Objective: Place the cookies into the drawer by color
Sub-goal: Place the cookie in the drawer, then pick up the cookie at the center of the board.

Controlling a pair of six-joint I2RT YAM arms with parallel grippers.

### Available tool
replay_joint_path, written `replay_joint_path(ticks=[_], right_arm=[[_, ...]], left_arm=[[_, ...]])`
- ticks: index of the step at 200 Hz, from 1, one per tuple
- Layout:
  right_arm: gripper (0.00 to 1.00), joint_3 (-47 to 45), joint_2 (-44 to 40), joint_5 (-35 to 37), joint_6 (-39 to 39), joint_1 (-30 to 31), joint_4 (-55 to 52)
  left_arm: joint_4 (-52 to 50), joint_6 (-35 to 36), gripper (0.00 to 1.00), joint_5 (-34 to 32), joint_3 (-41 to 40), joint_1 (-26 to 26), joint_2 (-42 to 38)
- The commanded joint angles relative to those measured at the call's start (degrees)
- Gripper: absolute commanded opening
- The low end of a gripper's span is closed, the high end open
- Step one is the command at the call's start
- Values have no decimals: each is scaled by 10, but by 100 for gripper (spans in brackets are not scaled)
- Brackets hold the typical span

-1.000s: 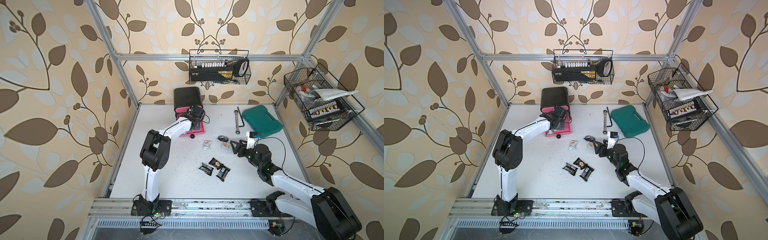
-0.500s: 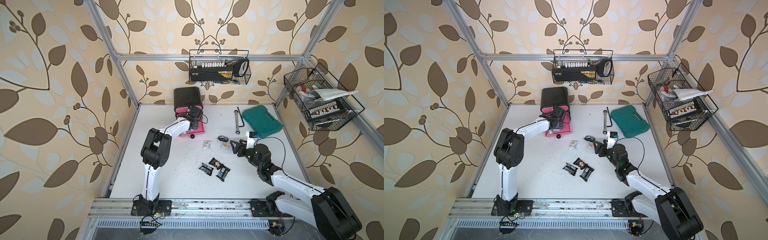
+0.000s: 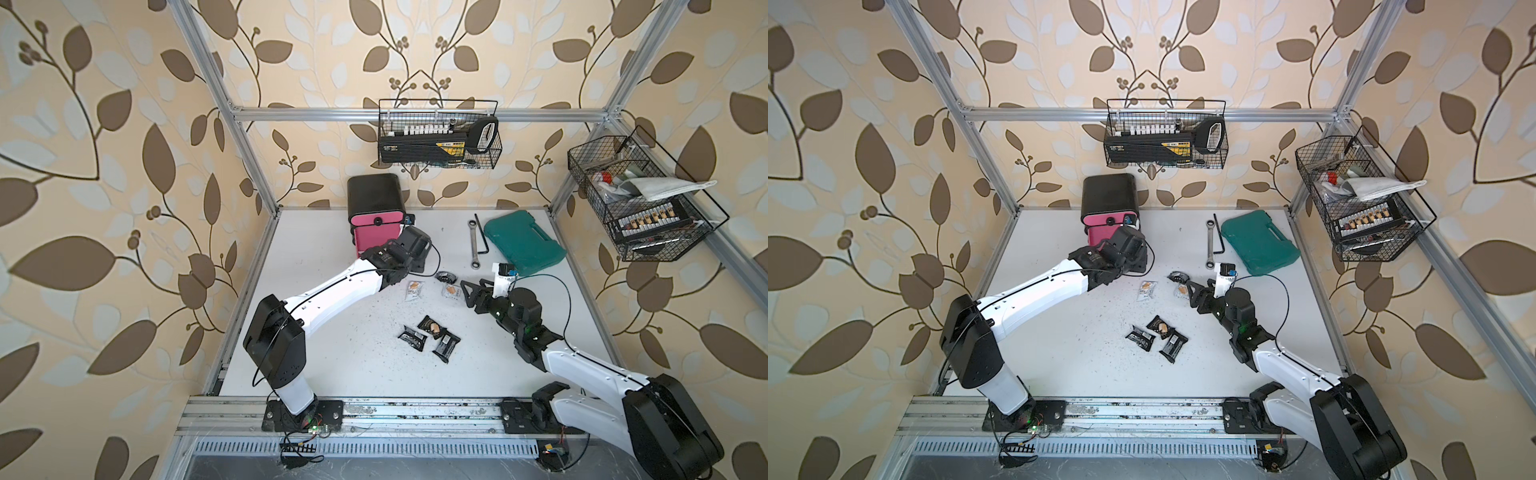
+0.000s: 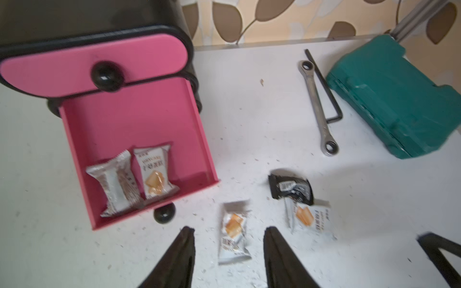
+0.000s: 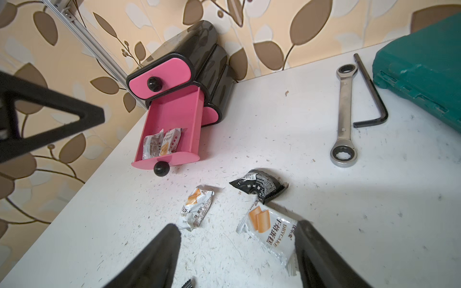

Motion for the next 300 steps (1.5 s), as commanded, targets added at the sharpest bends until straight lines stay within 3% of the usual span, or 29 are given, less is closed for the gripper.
replay_joint_path(ticks=[1, 42, 107, 157, 186, 231, 251, 300], right_arm=[[74, 16, -9, 9, -7, 3, -8], [74, 15, -11, 8, -7, 3, -9], [75, 16, -13, 11, -9, 3, -12], [75, 17, -13, 8, -7, 4, -12], [75, 17, -11, 8, -7, 4, -12], [75, 17, -10, 10, -5, 4, -11], [75, 17, -9, 10, -4, 4, -12], [75, 17, -10, 13, -4, 4, -12]], left_arm=[[6, -52, 47, -13, -43, -21, 6], [31, -78, 50, 29, -95, -27, 57], [94, -41, 88, 37, -84, -12, 143], [139, -38, 91, 79, -92, 25, 181], [138, -40, 80, 107, -82, 26, 200], [140, -82, 47, 128, -100, 24, 207], [137, -88, 37, 129, -107, 20, 203], [121, -90, 27, 118, -114, 2, 156]])
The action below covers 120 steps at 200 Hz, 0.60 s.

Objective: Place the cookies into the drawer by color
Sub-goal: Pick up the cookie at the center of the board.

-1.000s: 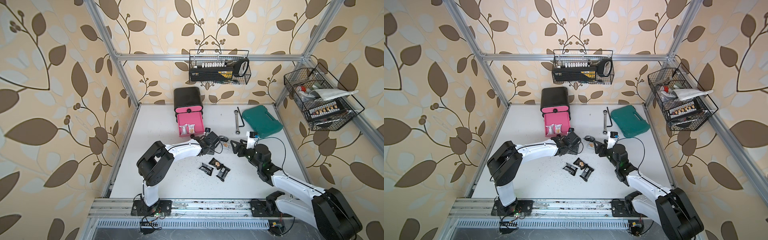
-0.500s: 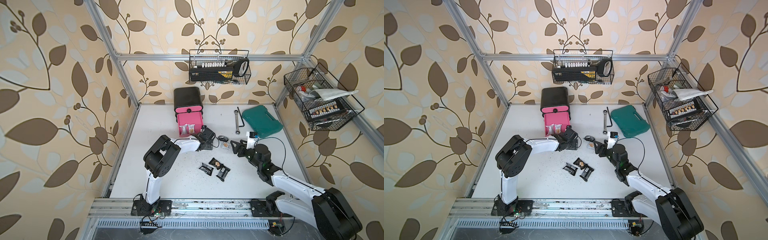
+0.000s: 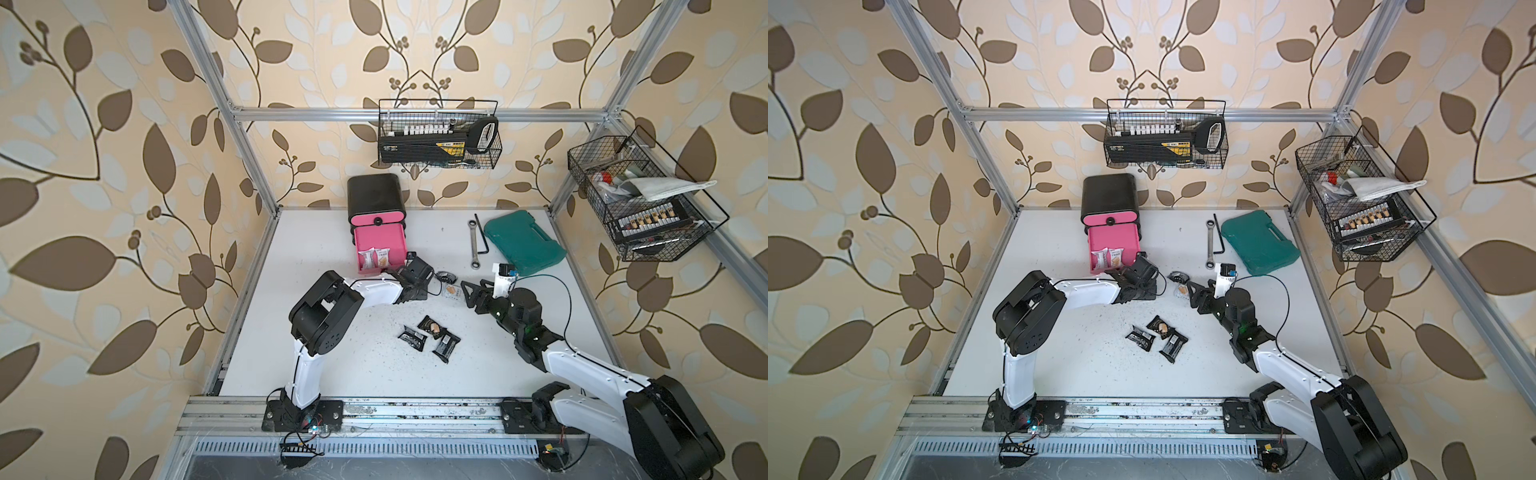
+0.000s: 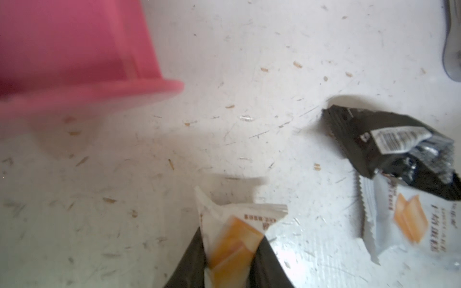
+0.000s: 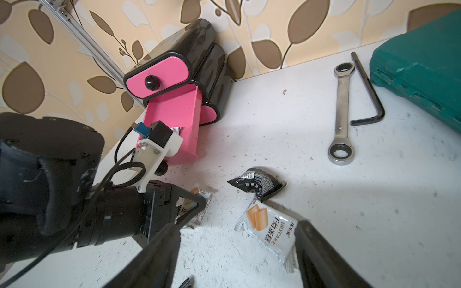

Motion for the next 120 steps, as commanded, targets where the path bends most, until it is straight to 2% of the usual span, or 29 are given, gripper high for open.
replay_joint_path(ticks=[1, 36, 77, 97, 120], right_arm=[[75, 17, -6, 11, -4, 4, -3], [75, 16, -6, 12, -4, 4, -4], [75, 18, -2, 11, -4, 5, -4], [75, 18, -2, 11, -4, 4, -2], [75, 18, -3, 12, -5, 5, -3]], left_arm=[[-39, -10, 27, 10, -17, -15, -35], [-51, -16, 25, -6, -24, -19, -102], [-87, 23, 25, -72, 12, -16, -162], [-96, 41, 25, -87, 41, 0, -169], [-88, 56, 25, -73, 62, 33, -164]])
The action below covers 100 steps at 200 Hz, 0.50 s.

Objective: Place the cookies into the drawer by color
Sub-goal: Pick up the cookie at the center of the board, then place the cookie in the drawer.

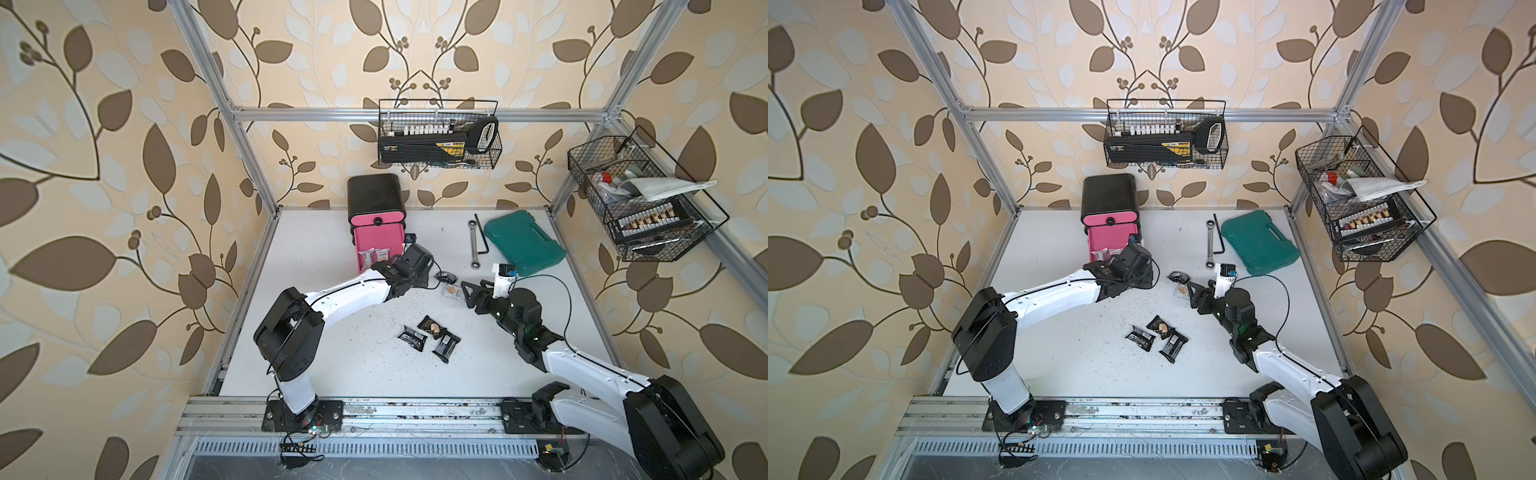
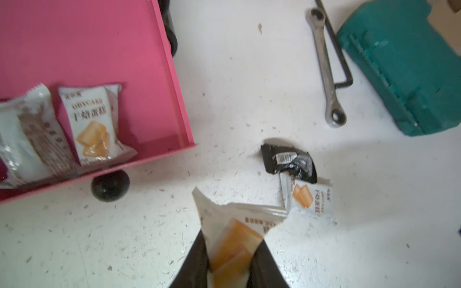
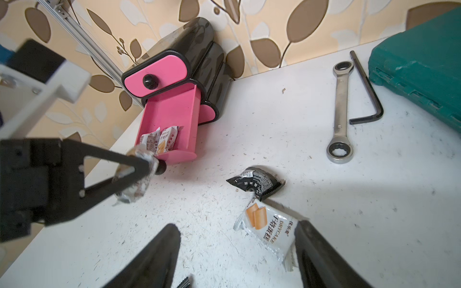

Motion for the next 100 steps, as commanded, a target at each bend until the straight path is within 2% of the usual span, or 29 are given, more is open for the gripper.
replay_joint_path(ticks=[1, 55, 100], right_arm=[[75, 18, -3, 10, -5, 4, -1], [75, 18, -2, 10, -7, 4, -1], [75, 14, -1, -10, -9, 4, 17]], left_arm=[[-6, 32, 25, -15, 30, 35, -13], [1, 50, 25, 24, 88, 109, 30], [10, 46, 26, 40, 122, 140, 76]])
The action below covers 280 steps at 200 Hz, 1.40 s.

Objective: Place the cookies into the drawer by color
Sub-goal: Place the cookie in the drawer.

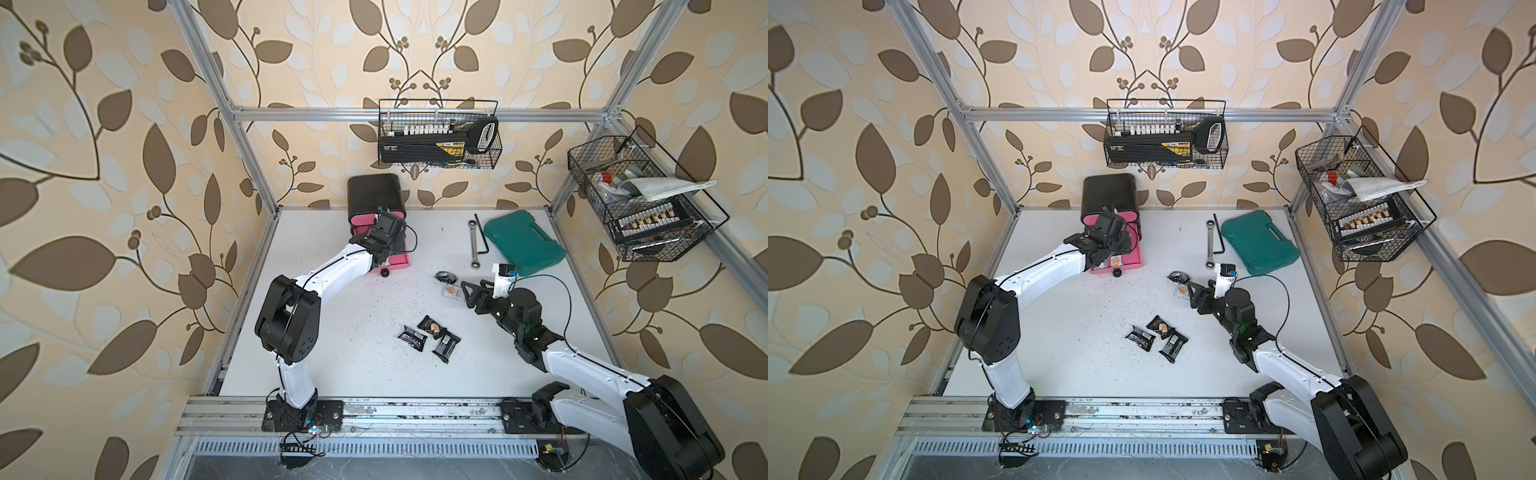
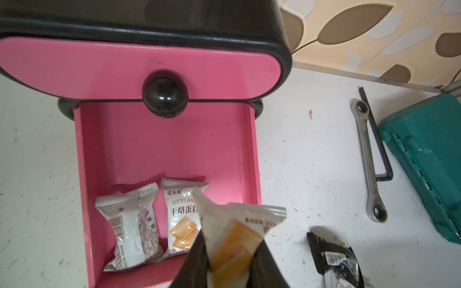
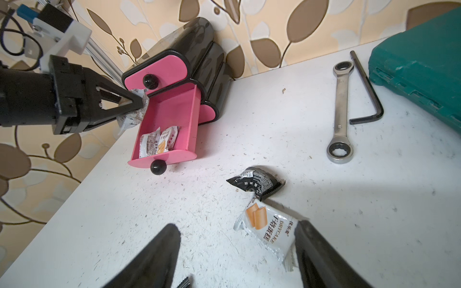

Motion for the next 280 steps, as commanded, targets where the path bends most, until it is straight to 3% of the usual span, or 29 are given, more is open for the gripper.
replay_joint_path(ticks=[1, 80, 110, 135, 192, 239, 280], right_arm=[[75, 14, -1, -11, -9, 4, 18], [75, 15, 9, -19, -8, 5, 27], [75, 16, 11, -19, -6, 4, 26], [75, 16, 11, -20, -5, 4, 26], [75, 16, 13, -17, -4, 5, 26], [75, 15, 14, -11, -3, 5, 26], [75, 7, 3, 17, 4, 5, 22]], left_arm=[[10, 8, 26, 19, 31, 7, 22], [22, -3, 28, 20, 80, 20, 122], [22, -6, 36, 27, 85, 21, 138], [20, -13, 49, 28, 77, 21, 132], [23, -12, 55, 65, 51, 16, 54], [22, 29, 55, 61, 25, -35, -31], [23, 66, 53, 37, -13, -138, -64]])
